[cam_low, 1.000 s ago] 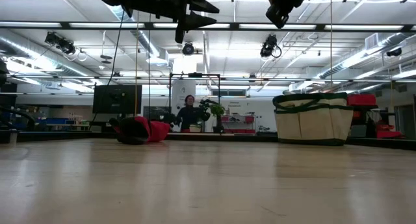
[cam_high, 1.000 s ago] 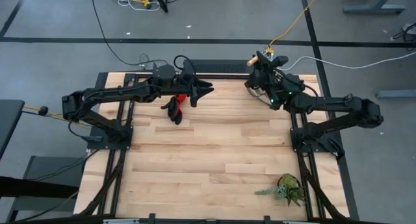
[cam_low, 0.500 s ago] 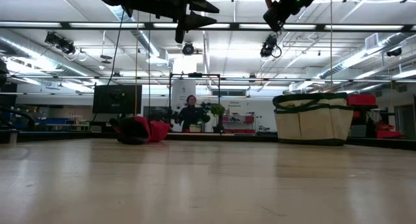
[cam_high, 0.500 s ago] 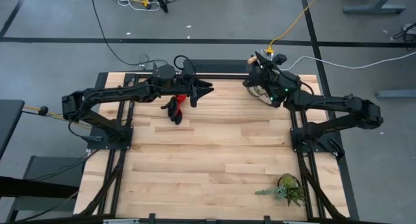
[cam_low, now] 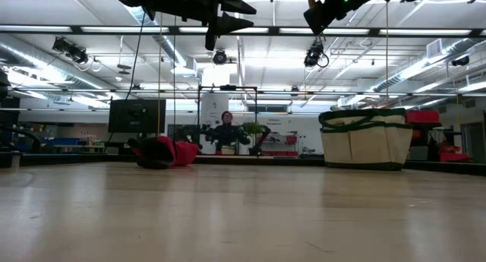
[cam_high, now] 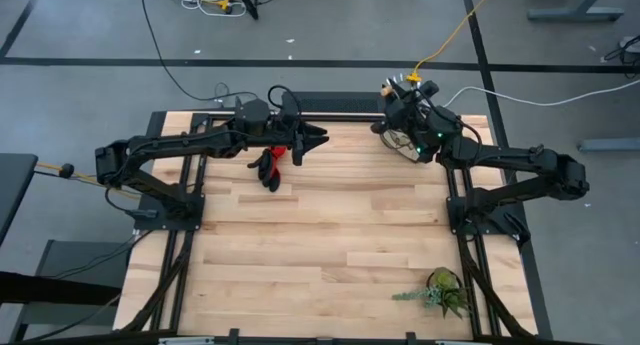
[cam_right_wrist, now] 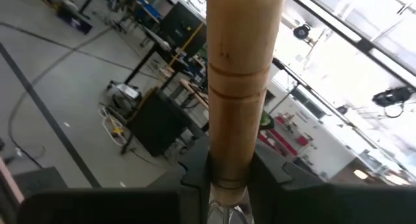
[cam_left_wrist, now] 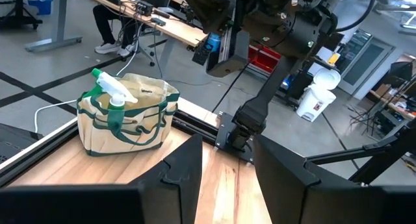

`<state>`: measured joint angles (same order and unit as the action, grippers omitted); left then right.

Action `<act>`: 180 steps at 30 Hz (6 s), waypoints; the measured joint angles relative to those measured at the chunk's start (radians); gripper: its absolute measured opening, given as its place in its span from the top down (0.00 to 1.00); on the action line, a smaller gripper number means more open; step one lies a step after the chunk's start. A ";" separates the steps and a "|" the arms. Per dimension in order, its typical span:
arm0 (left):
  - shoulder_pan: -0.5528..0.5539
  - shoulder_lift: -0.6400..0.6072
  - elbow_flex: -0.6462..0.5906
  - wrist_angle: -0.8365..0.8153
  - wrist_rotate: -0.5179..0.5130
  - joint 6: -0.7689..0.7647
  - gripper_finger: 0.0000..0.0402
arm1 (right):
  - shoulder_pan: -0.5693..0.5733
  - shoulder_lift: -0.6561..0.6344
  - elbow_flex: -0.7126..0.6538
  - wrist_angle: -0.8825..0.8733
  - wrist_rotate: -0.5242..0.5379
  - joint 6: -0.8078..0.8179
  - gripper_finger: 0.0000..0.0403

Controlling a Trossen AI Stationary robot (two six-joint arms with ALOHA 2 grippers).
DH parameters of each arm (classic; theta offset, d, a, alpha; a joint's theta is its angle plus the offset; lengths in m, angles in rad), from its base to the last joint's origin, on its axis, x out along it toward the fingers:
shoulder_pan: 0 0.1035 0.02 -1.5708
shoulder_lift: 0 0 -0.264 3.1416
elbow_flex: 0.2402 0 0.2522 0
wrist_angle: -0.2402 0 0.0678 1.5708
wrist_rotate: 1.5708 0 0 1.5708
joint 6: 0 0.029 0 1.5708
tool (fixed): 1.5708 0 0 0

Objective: Pick & Place Garden tools in Gardening bag
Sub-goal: Put the brown hand rake into the gardening bag, then put the red gloves into the gardening bag

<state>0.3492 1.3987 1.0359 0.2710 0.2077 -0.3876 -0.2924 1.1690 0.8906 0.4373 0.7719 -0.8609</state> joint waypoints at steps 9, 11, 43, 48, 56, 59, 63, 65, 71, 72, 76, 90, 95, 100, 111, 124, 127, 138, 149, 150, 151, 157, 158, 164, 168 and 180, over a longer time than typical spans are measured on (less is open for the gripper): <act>0.000 0.000 0.000 0.000 0.000 -0.001 0.65 | 0.000 0.000 0.000 -0.063 -0.080 0.136 0.83; 0.000 0.000 0.000 0.000 0.000 -0.001 0.65 | 0.000 0.000 0.000 -0.088 -0.110 0.176 0.83; 0.000 0.001 0.000 0.000 0.026 0.018 0.65 | -0.044 -0.146 0.000 -0.353 -0.480 0.615 0.82; 0.000 0.001 0.000 0.000 0.026 0.063 0.65 | -0.063 -0.221 0.000 -0.437 -0.479 0.642 0.82; 0.000 0.001 0.000 0.000 0.026 0.114 0.65 | -0.092 -0.326 0.000 -0.532 -0.597 0.724 0.82; 0.000 0.001 0.000 0.000 0.026 0.114 0.65 | -0.101 -0.357 0.000 -0.549 -0.607 0.756 0.82; 0.000 0.001 0.000 0.000 0.026 0.115 0.65 | -0.111 -0.394 0.000 -0.577 -0.606 0.775 0.82; 0.000 0.001 0.000 0.000 0.026 0.122 0.65 | -0.115 -0.409 0.000 -0.599 -0.587 0.778 0.82; 0.000 0.001 0.000 0.000 0.026 0.123 0.65 | -0.134 -0.450 0.000 -0.660 -0.512 0.775 0.82; 0.000 0.001 0.000 0.000 0.026 0.123 0.65 | -0.137 -0.455 0.000 -0.668 -0.504 0.775 0.82; 0.000 0.001 0.000 0.000 0.026 0.123 0.65 | -0.153 -0.474 0.000 -0.700 -0.461 0.775 0.82; 0.000 0.001 0.000 0.000 0.026 0.122 0.65 | -0.242 -0.564 -0.176 -0.643 -0.361 0.771 0.82; 0.000 0.001 0.000 0.000 0.026 0.122 0.65 | -0.300 -0.589 -0.266 -0.593 -0.365 0.779 0.82; 0.000 0.001 0.000 0.000 0.026 0.122 0.65 | -0.368 -0.589 -0.342 -0.544 -0.369 0.791 0.82; 0.000 0.001 0.000 0.001 0.026 0.122 0.65 | -0.495 -0.588 -0.472 -0.473 -0.372 0.870 0.82; 0.000 0.001 0.000 0.001 0.025 0.122 0.65 | -0.512 -0.588 -0.503 -0.474 -0.372 0.906 0.82; 0.000 0.001 0.000 0.001 0.025 0.122 0.65 | -0.512 -0.588 -0.503 -0.474 -0.373 0.908 0.82; 0.000 0.001 0.000 0.001 0.025 0.122 0.65 | -0.512 -0.588 -0.503 -0.475 -0.421 0.958 0.63; 0.000 0.001 0.000 0.001 0.030 0.119 0.65 | -0.511 -0.588 -0.503 -0.474 -0.485 0.930 0.41; 0.000 -0.002 0.000 -0.001 0.037 0.119 0.65 | -0.512 -0.588 -0.503 -0.474 -0.486 0.929 0.40; 0.000 -0.009 0.000 -0.007 0.043 0.119 0.65 | -0.512 -0.588 -0.503 -0.474 -0.491 0.928 0.40; 0.000 -0.075 0.000 -0.028 0.051 0.120 0.65 | -0.511 -0.588 -0.503 -0.467 -0.503 0.928 0.40; 0.000 -0.087 0.000 -0.051 0.046 0.120 0.65 | -0.511 -0.588 -0.503 -0.466 -0.503 0.929 0.40; 0.000 -0.138 0.000 -0.195 -0.083 0.160 0.65 | -0.511 -0.588 -0.503 -0.466 -0.504 0.929 0.40; 0.000 -0.145 0.000 -0.251 -0.137 0.173 0.65 | -0.511 -0.588 -0.503 -0.467 -0.526 0.928 0.40; 0.000 -0.145 0.000 -0.271 -0.147 0.175 0.65 | -0.511 -0.588 -0.504 -0.467 -0.581 0.927 0.40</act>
<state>0.3496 1.2541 1.0363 -0.0001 0.0605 -0.2127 -0.8035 0.5812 0.3870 -0.0296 0.1905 0.0656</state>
